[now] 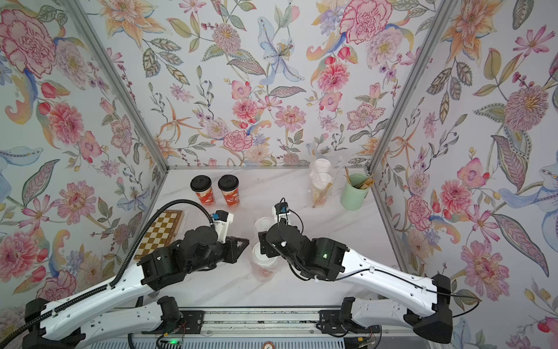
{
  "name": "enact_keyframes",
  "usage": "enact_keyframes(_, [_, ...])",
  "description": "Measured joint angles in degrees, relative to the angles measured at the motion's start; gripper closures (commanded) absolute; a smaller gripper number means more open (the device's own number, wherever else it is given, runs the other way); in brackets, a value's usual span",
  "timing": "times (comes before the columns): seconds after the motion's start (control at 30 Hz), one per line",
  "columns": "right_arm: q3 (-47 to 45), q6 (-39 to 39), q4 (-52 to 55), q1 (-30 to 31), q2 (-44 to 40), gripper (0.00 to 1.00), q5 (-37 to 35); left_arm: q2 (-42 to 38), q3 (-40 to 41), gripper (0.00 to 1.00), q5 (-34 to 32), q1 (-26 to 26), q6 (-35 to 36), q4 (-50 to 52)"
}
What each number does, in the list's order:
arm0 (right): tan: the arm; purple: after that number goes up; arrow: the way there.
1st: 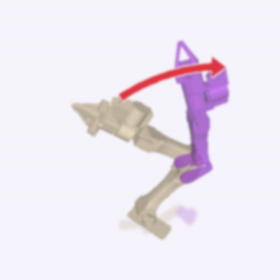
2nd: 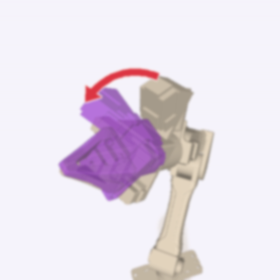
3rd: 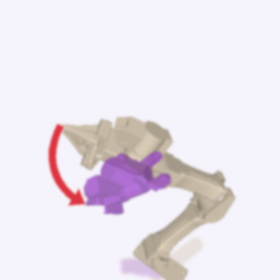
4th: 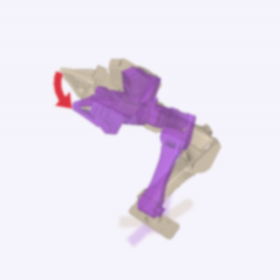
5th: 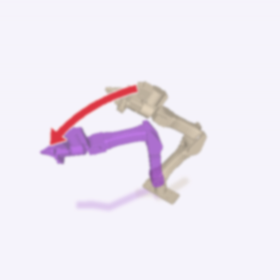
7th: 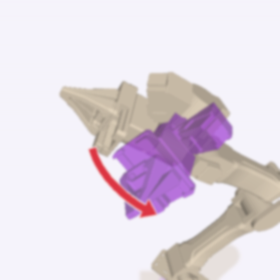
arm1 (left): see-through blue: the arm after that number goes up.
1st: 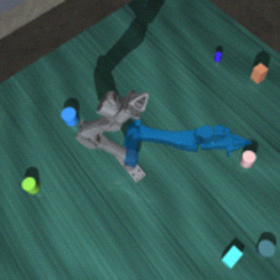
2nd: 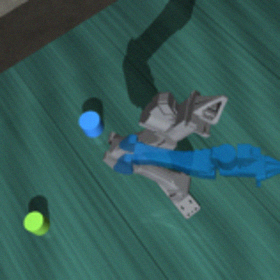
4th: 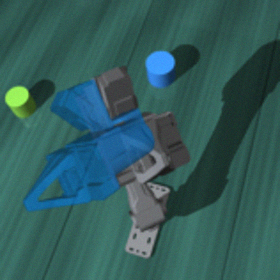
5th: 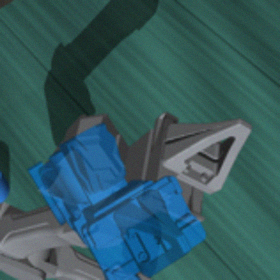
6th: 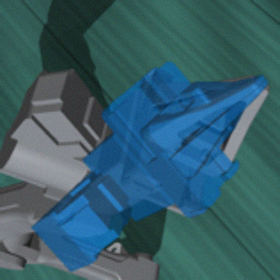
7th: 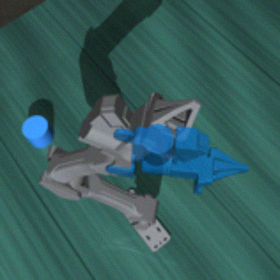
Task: Pack milk tea into plastic carrier bags
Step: Place the milk tea cup in the plastic carrier bag.
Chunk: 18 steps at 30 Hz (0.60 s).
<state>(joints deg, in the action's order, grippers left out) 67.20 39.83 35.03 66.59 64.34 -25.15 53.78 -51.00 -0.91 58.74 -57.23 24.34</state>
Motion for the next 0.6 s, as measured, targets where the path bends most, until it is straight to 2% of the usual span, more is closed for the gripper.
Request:
enact_keyframes(0.13, [4.11, -1.9, 2.71, -3.61, -0.92, 0.24, 2.29, 0.44, -1.62, 0.62, 0.0, -0.61, 1.16, 0.74])
enact_keyframes(0.23, [5.77, -3.04, 5.16, -7.08, -0.96, 0.25, 5.29, 1.11, -3.06, 0.58, 0.02, -1.2, 1.99, 1.22])
enact_keyframes(0.37, [5.86, -4.31, 8.72, -12.52, -0.52, 0.26, 12.07, 2.51, -4.61, 0.59, 0.11, -2.12, 2.84, 1.73])
enact_keyframes(0.47, [5.33, -4.68, 11.26, -14.27, -0.22, 0.28, 17.42, 3.76, -5.42, 0.61, 0.44, -2.23, 3.45, 2.84])
enact_keyframes(0.6, [2.4, -4.24, 13.79, -14.51, -0.98, 0.4, 23.34, 4.07, -5.49, 0.65, 0.9, -2.23, 3.98, 4.5])
